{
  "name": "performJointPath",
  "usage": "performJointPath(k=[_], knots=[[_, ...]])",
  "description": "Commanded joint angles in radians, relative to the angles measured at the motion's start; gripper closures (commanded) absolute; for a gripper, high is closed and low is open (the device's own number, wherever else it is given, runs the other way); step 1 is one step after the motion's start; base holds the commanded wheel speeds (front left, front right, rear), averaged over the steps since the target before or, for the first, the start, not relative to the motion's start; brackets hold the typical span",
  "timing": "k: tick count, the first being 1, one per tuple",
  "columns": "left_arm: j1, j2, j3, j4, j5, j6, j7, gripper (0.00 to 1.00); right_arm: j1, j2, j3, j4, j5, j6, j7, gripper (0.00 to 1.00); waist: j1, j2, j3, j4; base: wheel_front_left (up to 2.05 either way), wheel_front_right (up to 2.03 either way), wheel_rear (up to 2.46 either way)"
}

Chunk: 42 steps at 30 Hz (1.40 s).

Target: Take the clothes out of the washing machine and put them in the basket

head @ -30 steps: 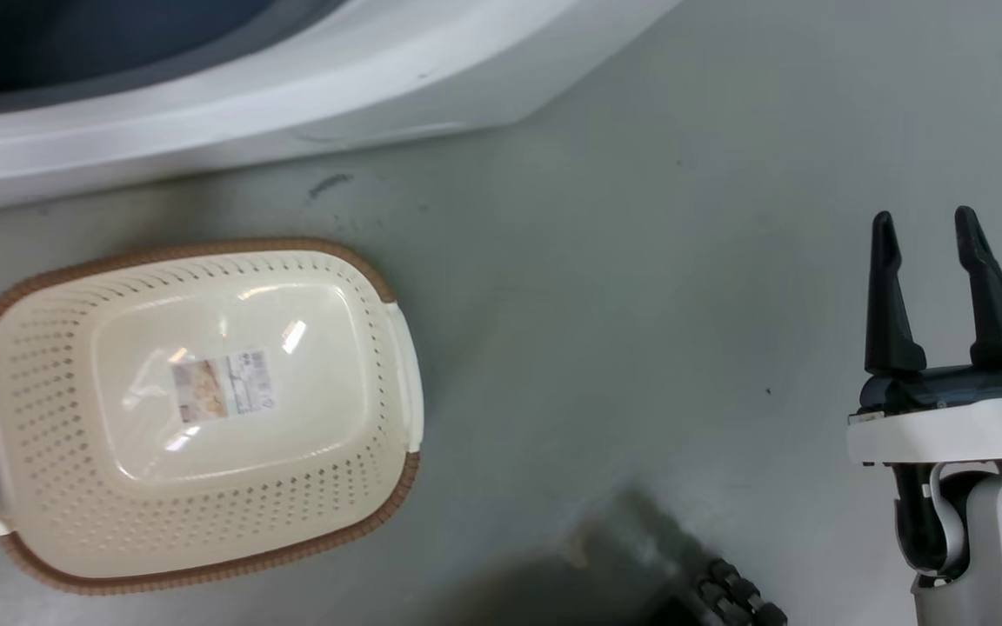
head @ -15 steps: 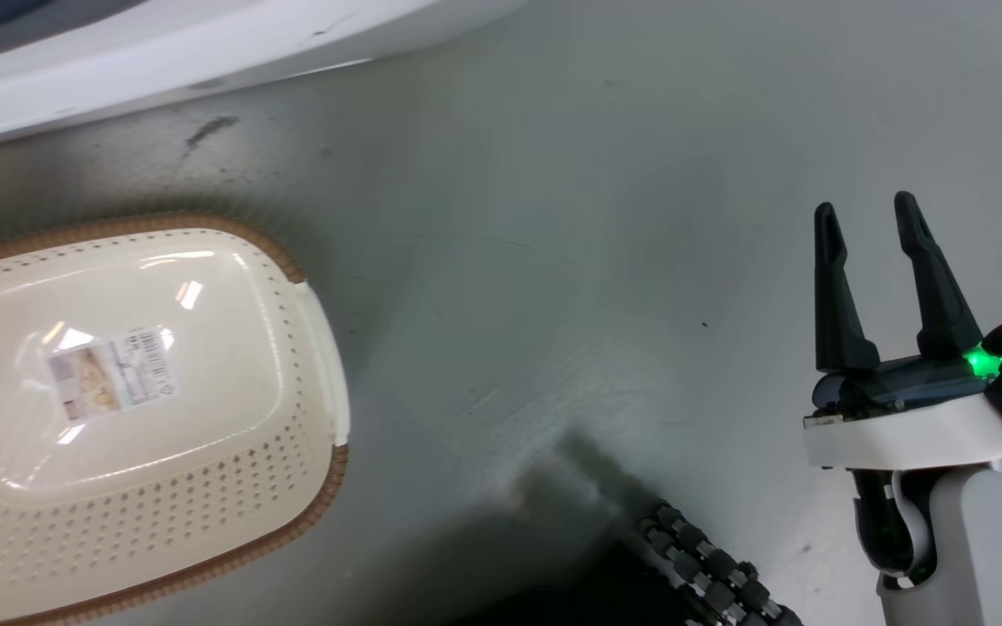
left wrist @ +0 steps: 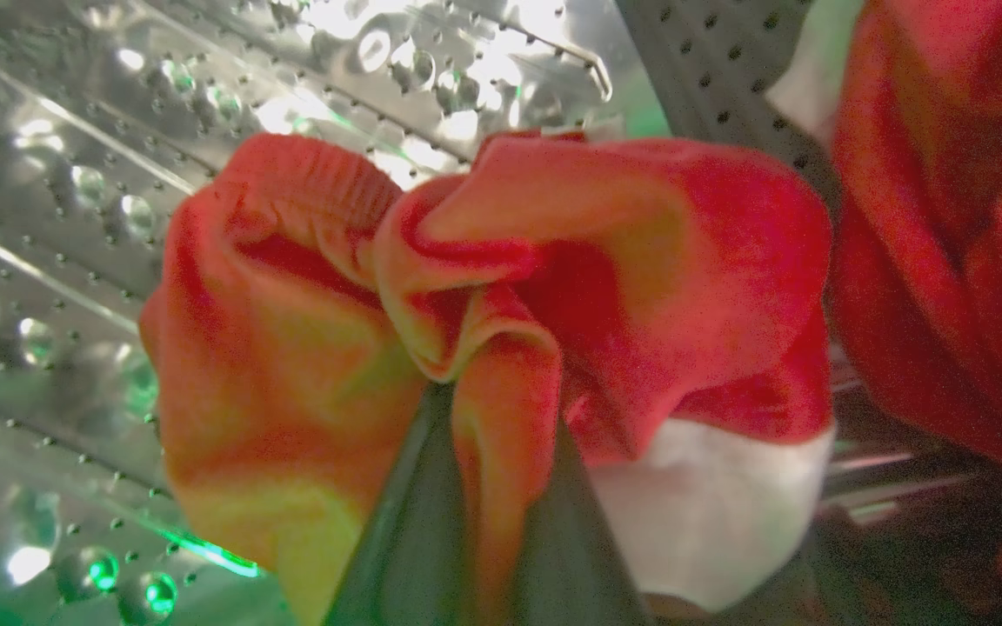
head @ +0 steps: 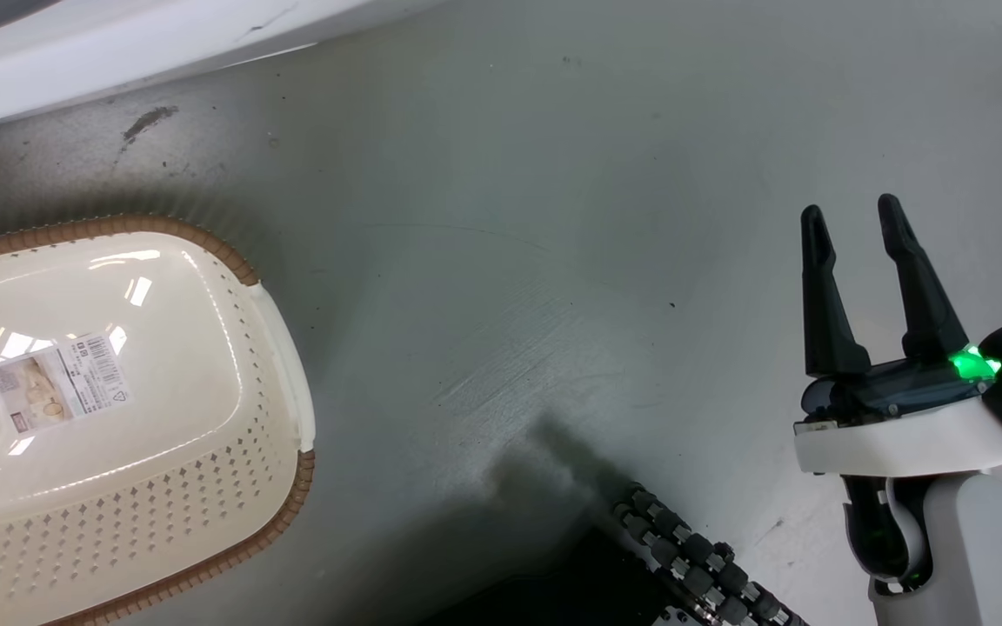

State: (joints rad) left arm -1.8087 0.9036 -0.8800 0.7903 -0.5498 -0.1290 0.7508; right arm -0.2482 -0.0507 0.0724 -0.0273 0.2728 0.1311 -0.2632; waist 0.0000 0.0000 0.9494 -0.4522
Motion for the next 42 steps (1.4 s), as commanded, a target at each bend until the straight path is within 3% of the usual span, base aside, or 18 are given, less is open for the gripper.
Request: performJointPath(k=[1, 7, 14, 25, 30, 37, 42], knots=[[0.022, 0.013, -0.011, 0.013, 0.002, -0.001, -0.011, 1.0, -0.016, 0.001, -0.004, -0.006, -0.004, -0.001, -0.002, 0.0, 0.0, 0.0, -0.003, 0.004, 0.0, 0.0, 0.0], [0.047, -0.044, 0.007, 0.035, -0.014, 0.003, -0.203, 1.0, -0.031, 0.001, -0.041, -0.007, -0.034, -0.001, -0.002, 0.0, 0.0, 0.0, -0.048, 0.043, 0.0, 0.0, 0.0], [0.152, -0.111, 0.041, 0.11, -0.058, 0.003, -0.514, 1.0, -0.027, 0.001, -0.096, 0.0, -0.089, -0.001, -0.002, 0.0, 0.0, 0.0, -0.165, 0.099, 0.0, 0.0, 0.0], [0.409, -0.284, 0.082, 0.231, -0.123, 0.054, -0.968, 1.0, 0.012, 0.0, -0.154, 0.01, -0.194, -0.001, -0.002, 0.0, 0.0, 0.0, -0.363, 0.213, 0.0, 0.0, 0.0], [0.51, -0.338, 0.12, 0.183, -0.115, 0.098, -1.017, 1.0, 0.02, 0.0, -0.186, 0.015, -0.212, -0.001, -0.002, 0.0, 0.0, 0.0, -0.435, 0.258, 0.0, 0.0, 0.0], [0.764, -0.365, 0.313, -0.144, 0.012, 0.215, -1.017, 1.0, 0.032, 0.0, -0.2, 0.014, -0.249, -0.001, -0.002, 0.0, 0.0, 0.0, -0.515, 0.317, 0.0, 0.0, 0.0], [0.936, -0.404, 0.43, -0.301, 0.105, 0.213, -1.017, 1.0, 0.045, 0.0, -0.21, 0.025, -0.266, -0.001, -0.002, 0.0, 0.0, 0.0, -0.57, 0.354, 0.0, 0.0, 0.0]])
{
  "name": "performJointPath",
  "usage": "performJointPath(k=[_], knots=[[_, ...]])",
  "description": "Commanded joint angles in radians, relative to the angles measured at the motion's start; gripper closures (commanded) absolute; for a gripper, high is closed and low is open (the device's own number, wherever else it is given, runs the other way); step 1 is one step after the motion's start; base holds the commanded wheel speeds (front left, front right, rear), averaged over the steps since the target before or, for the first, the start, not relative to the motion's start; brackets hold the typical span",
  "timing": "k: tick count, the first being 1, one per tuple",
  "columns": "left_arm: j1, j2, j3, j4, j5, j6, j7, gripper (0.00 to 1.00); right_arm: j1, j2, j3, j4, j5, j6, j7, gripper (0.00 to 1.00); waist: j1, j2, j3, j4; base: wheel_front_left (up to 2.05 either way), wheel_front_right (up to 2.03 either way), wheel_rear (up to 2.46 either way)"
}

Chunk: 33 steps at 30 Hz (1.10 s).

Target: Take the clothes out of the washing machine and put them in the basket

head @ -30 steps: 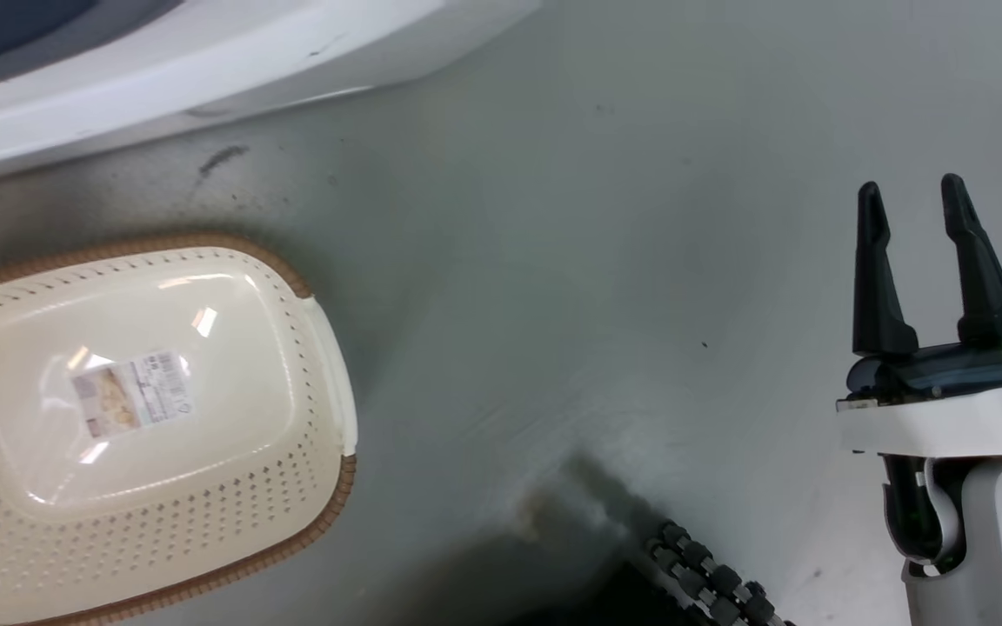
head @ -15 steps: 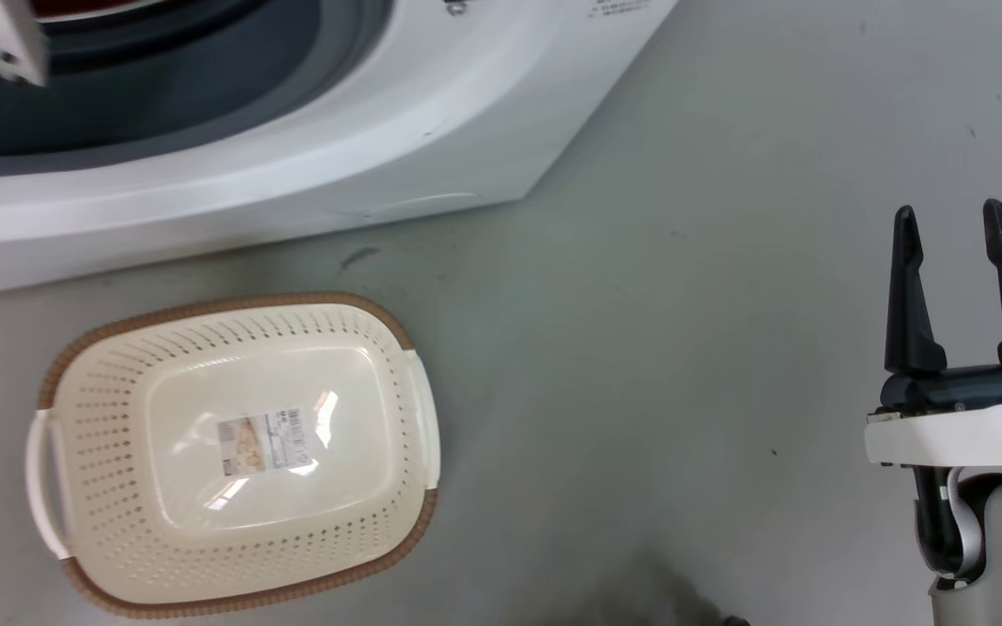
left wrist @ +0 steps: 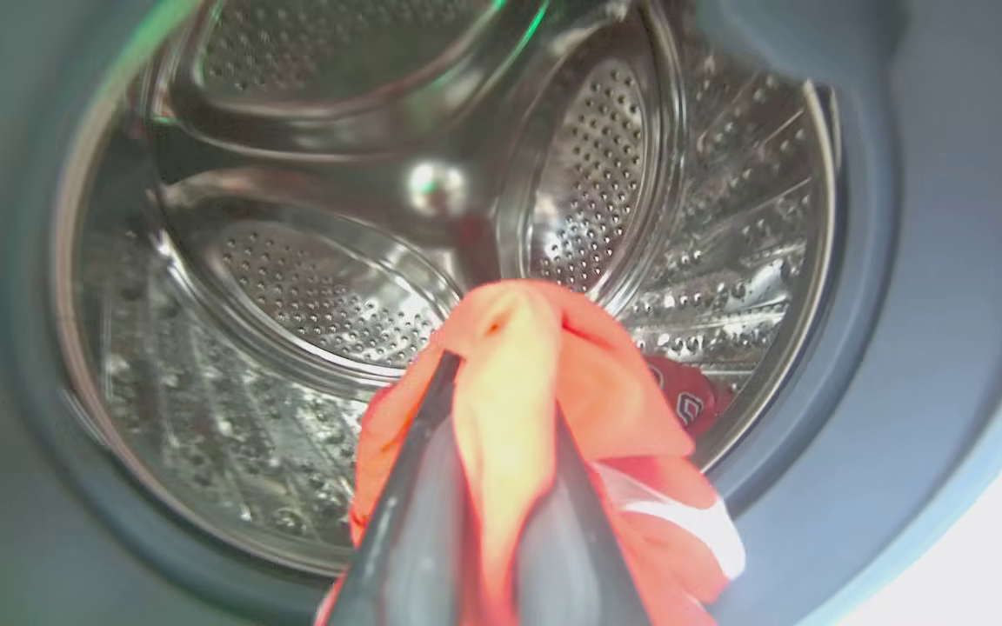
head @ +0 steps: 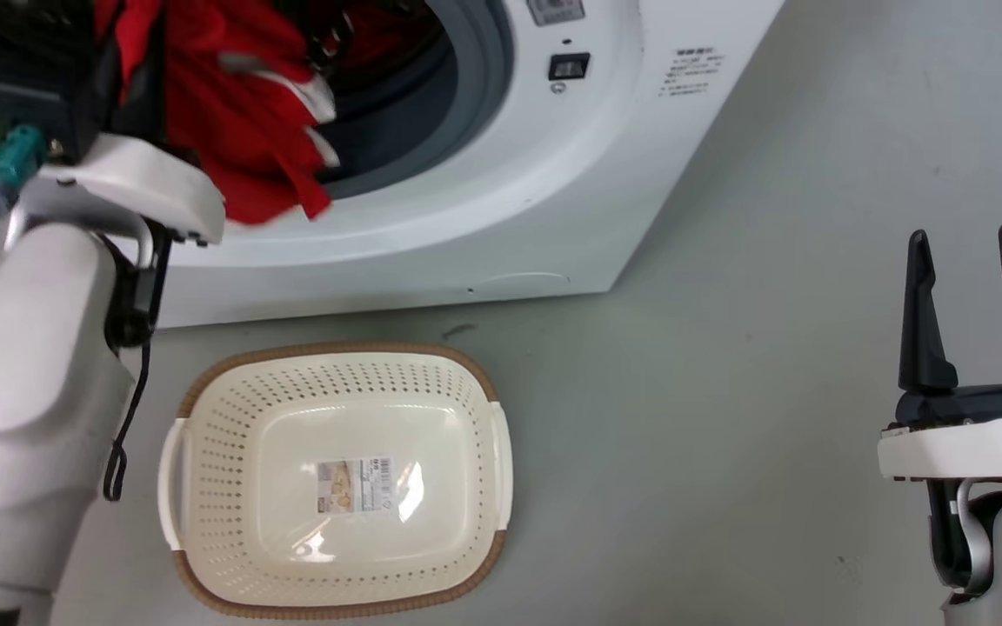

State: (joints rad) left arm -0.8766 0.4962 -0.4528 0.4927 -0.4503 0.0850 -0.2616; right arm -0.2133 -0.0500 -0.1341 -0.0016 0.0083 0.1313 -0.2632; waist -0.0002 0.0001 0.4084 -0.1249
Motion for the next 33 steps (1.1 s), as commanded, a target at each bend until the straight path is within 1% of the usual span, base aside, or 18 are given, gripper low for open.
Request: performJointPath(k=[1, 4, 9, 12, 17, 22, 24, 33], knots=[[0.037, -0.013, 0.02, -0.03, 0.024, -0.004, -0.005, 1.0, 0.013, 0.0, -0.004, 0.0, -0.006, -0.001, -0.002, 0.0, 0.0002, -0.0001, -0.041, 0.034, 0.0, 0.0, 0.0], [0.118, -0.048, 0.07, -0.103, 0.076, -0.017, -0.004, 1.0, 0.022, -0.001, -0.007, 0.006, -0.016, -0.001, -0.002, 0.0, 0.0002, -0.0001, -0.076, 0.056, 0.0, 0.0, 0.0], [0.242, -0.105, 0.137, -0.195, 0.137, -0.049, -0.004, 1.0, 0.044, -0.001, -0.013, 0.019, -0.03, -0.001, -0.002, 0.0, 0.0002, -0.0001, -0.135, 0.092, 0.0, 0.0, 0.0], [0.305, -0.128, 0.189, -0.248, 0.147, -0.067, -0.004, 1.0, 0.058, 0.0, -0.01, 0.021, -0.029, -0.001, -0.002, 0.0, 0.0002, -0.0001, -0.159, 0.106, 0.0, 0.0, 0.0], [0.408, -0.155, 0.226, -0.301, 0.175, -0.1, -0.004, 1.0, 0.073, 0.0, -0.012, 0.018, -0.034, -0.001, -0.002, 0.0, 0.0002, -0.0001, -0.171, 0.132, 0.0, 0.0, 0.0], [0.492, -0.18, 0.246, -0.289, 0.188, -0.114, -0.004, 1.0, 0.072, 0.0, -0.012, 0.013, -0.038, -0.001, -0.002, 0.0, 0.0002, -0.0001, -0.157, 0.146, 0.0, 0.0, 0.0], [0.514, -0.182, 0.252, -0.265, 0.19, -0.122, -0.004, 1.0, 0.067, 0.0, -0.007, 0.011, -0.041, -0.001, -0.002, 0.0, 0.0002, -0.0001, -0.144, 0.145, 0.0, 0.0, 0.0], [0.544, -0.235, 0.285, -0.133, 0.196, -0.145, -0.004, 1.0, 0.043, 0.0, -0.011, -0.005, -0.05, -0.001, -0.002, 0.0, 0.0002, -0.0001, -0.057, 0.135, 0.0, 0.0, 0.0]])
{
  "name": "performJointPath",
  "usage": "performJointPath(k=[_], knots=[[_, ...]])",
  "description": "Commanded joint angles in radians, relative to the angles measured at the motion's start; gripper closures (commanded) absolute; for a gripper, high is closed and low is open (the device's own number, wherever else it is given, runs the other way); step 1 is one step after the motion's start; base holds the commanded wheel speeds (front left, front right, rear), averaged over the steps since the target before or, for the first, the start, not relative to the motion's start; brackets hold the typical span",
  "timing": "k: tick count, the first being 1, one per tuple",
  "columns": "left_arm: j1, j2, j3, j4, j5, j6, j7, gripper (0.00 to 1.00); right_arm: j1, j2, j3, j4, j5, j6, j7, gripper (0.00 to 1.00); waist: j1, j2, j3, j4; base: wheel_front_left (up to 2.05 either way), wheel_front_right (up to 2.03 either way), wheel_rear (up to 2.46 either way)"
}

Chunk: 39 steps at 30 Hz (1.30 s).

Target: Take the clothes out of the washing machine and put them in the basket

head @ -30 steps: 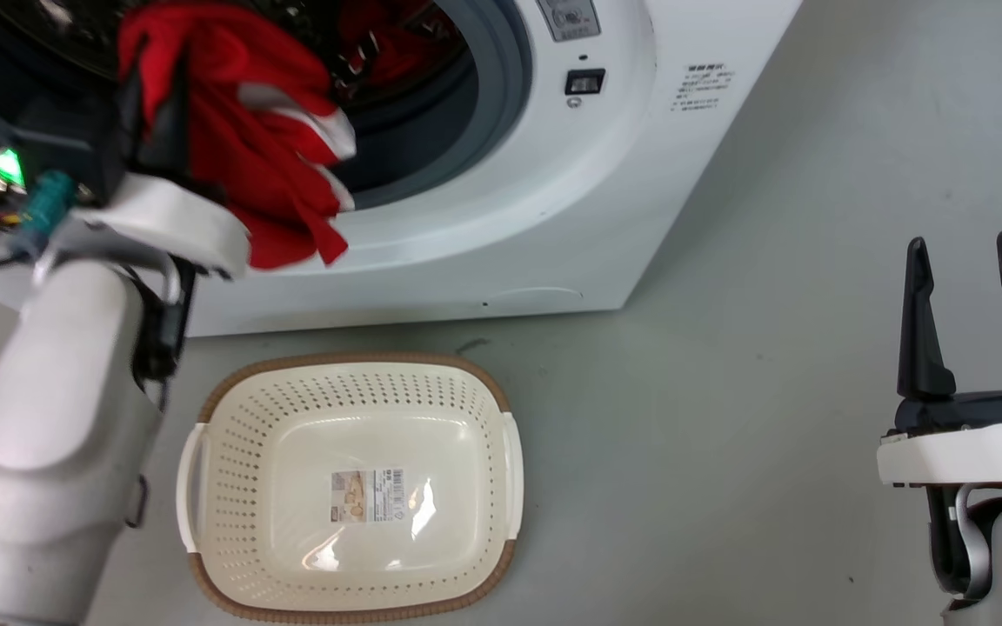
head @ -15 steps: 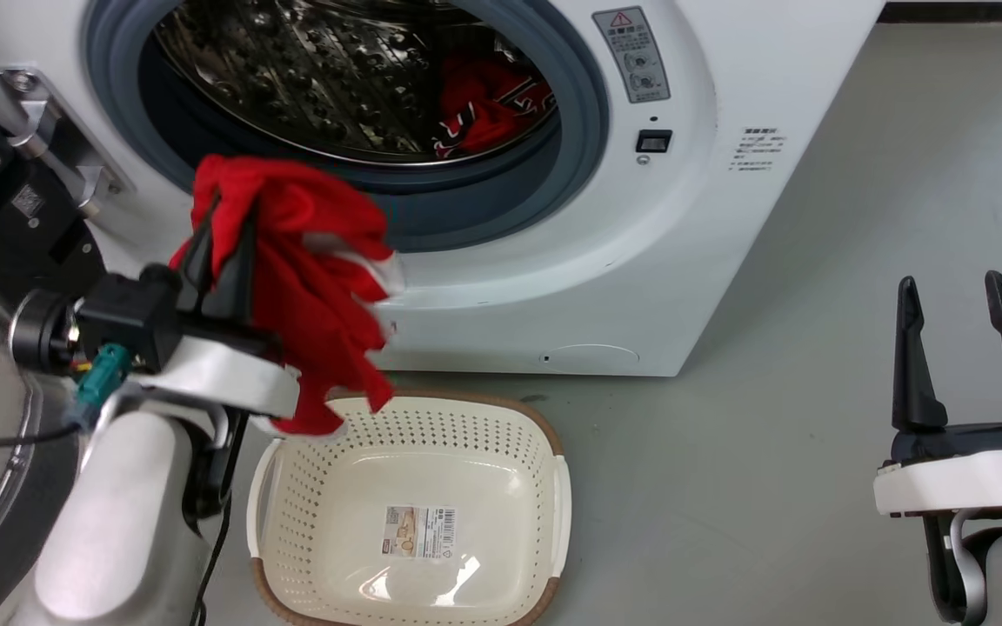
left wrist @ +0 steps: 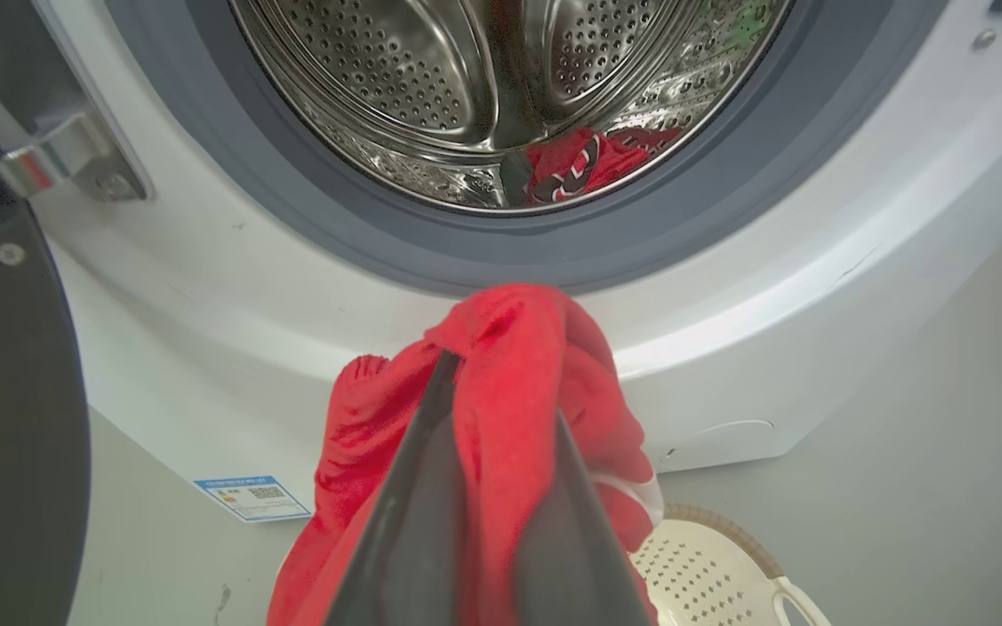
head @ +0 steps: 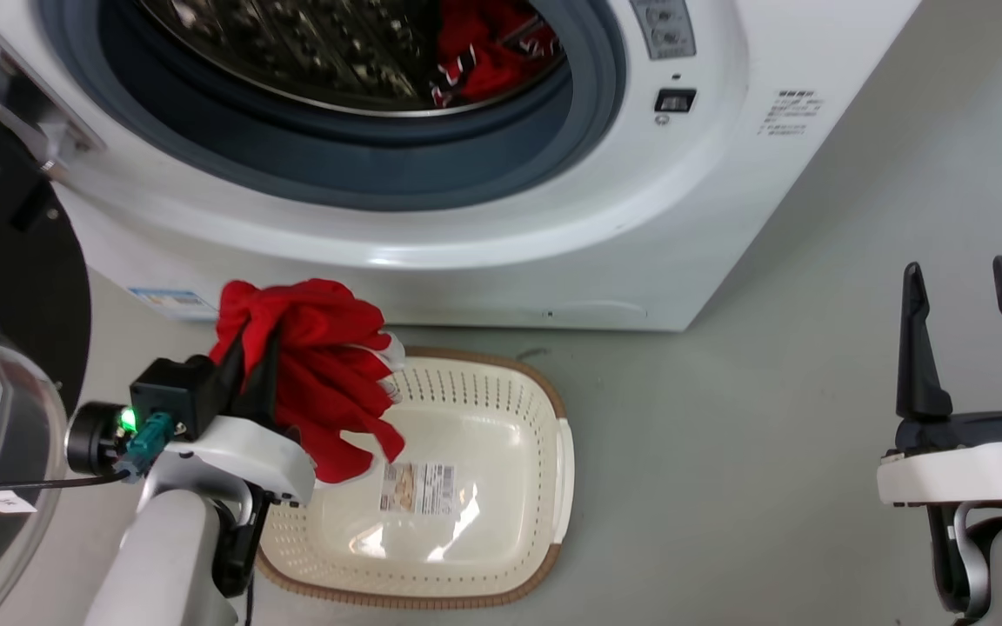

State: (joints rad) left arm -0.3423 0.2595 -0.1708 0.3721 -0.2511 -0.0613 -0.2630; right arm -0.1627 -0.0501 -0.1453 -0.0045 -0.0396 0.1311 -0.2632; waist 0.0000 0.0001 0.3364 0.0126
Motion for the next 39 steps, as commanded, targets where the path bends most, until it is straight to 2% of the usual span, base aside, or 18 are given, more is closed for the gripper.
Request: performJointPath(k=[1, 10, 23, 32, 39], knots=[[0.006, -0.003, 0.005, 0.006, 0.003, -0.002, -0.003, 1.0, -0.011, 0.0, 0.0, -0.006, -0.005, -0.001, -0.002, 0.0, 0.0, -0.0001, 0.03, -0.004, 0.0, 0.0, 0.0], [-0.09, -0.061, 0.006, 0.234, 0.042, -0.031, -0.003, 1.0, -0.06, 0.0, -0.019, -0.045, -0.023, -0.001, -0.002, 0.0, 0.0, -0.0001, 0.201, -0.011, 0.0, 0.0, 0.0], [-0.322, -0.075, 0.007, 0.518, 0.09, -0.048, -0.003, 1.0, -0.12, 0.0, -0.06, -0.121, -0.05, -0.001, -0.002, 0.0, 0.0, -0.0001, 0.455, -0.036, 0.0, 0.0, 0.0], [-0.46, -0.091, -0.007, 0.682, 0.111, -0.043, -0.003, 1.0, -0.108, 0.0, -0.083, -0.151, -0.053, -0.001, -0.002, 0.0, 0.0, -0.0001, 0.559, -0.039, 0.0, 0.0, 0.0], [-0.511, -0.094, -0.007, 0.775, 0.109, -0.045, -0.003, 1.0, -0.112, 0.0, -0.08, -0.155, -0.052, -0.001, -0.002, 0.0, 0.0, -0.0001, 0.587, -0.052, 0.0, 0.0, 0.0]])
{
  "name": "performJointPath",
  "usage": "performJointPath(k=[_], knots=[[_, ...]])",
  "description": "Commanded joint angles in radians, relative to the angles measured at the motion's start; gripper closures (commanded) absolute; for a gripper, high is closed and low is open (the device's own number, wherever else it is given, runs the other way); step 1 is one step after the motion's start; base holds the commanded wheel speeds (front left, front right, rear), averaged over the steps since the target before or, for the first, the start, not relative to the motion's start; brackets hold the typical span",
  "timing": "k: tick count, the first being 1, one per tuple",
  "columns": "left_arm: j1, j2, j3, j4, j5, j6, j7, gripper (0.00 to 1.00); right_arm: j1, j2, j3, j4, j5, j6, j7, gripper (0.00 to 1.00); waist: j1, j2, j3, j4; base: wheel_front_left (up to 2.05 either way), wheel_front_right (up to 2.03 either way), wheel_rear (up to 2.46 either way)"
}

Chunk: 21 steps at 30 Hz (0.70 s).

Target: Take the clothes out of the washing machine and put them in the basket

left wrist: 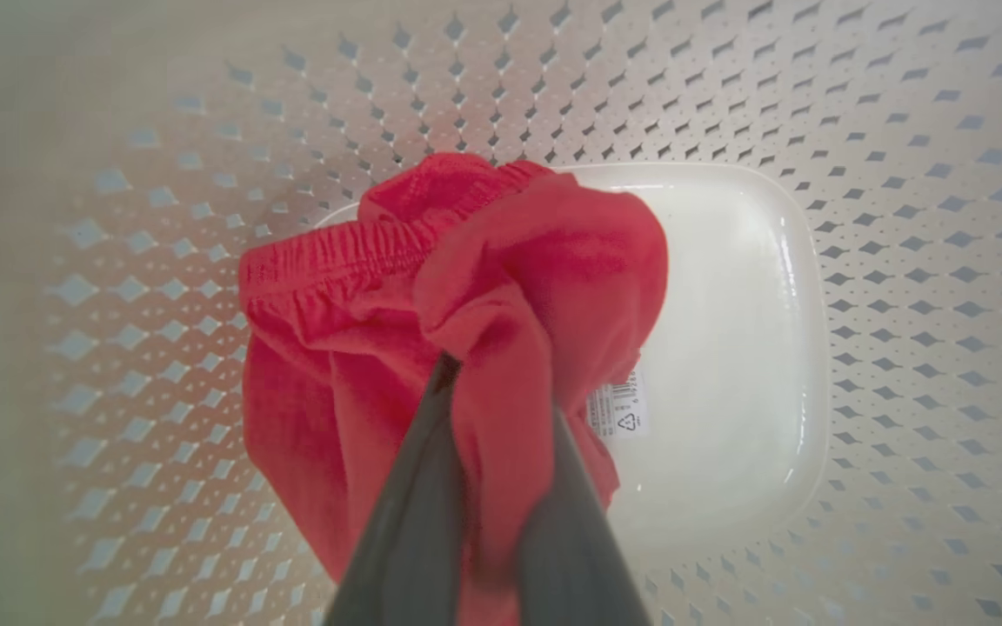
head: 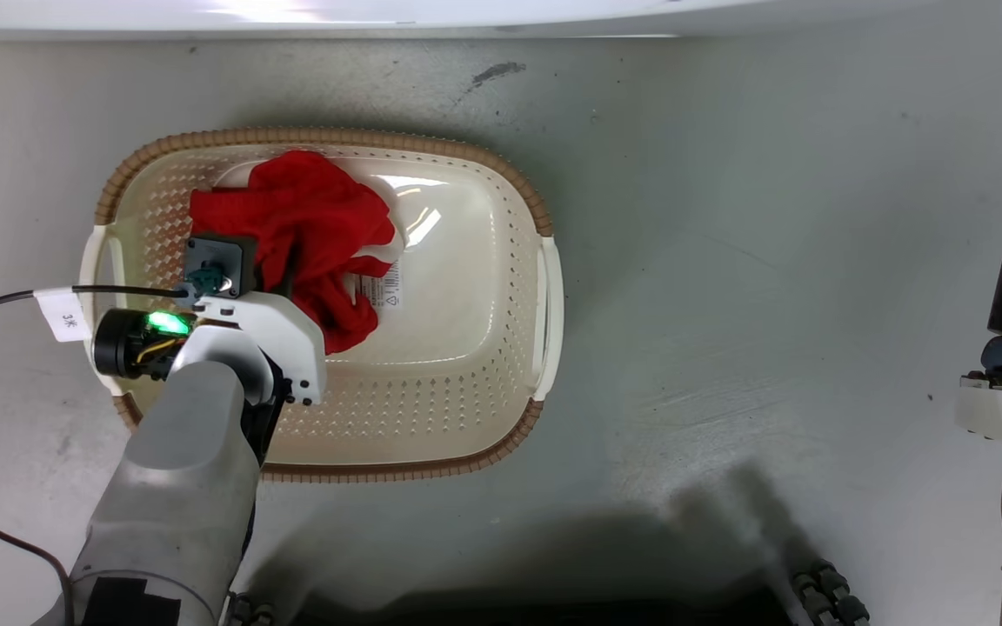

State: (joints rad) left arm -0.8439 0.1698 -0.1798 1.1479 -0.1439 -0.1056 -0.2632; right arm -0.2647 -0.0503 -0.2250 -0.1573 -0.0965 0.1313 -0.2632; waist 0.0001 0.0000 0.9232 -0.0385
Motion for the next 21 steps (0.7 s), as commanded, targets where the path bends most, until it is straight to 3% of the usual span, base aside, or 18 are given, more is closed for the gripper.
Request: performJointPath(k=[1, 2, 4, 12, 21], knots=[[-0.012, -0.006, 0.005, 0.015, -0.005, -0.002, -0.002, 1.0, -0.012, 0.0, 0.0, -0.001, 0.006, -0.001, -0.002, 0.0, -0.0001, 0.0, 0.0, -0.003, 0.0, 0.0, 0.0], [-0.016, -0.008, 0.007, 0.025, -0.01, -0.004, -0.002, 1.0, -0.015, 0.0, -0.001, 0.002, 0.008, -0.001, -0.002, 0.0, -0.0001, 0.0, -0.003, -0.004, 0.0, 0.0, 0.0], [-0.015, -0.015, 0.004, 0.028, -0.013, -0.007, -0.002, 0.0, -0.02, 0.0, -0.003, 0.007, 0.01, -0.001, -0.002, 0.0, -0.0001, 0.0, -0.014, -0.003, 0.0, 0.0, 0.0], [0.046, -0.018, 0.009, -0.001, -0.023, -0.012, -0.002, 0.0, -0.029, 0.0, 0.012, 0.046, 0.014, -0.001, -0.002, 0.0, -0.0001, 0.0, -0.123, 0.01, 0.0, 0.0, 0.0], [0.206, 0.003, 0.023, -0.197, -0.022, -0.019, -0.002, 0.0, -0.002, 0.0, 0.028, 0.112, 0.029, -0.001, -0.002, 0.0, -0.0001, 0.0, -0.336, 0.015, 0.0, 0.0, 0.0]])
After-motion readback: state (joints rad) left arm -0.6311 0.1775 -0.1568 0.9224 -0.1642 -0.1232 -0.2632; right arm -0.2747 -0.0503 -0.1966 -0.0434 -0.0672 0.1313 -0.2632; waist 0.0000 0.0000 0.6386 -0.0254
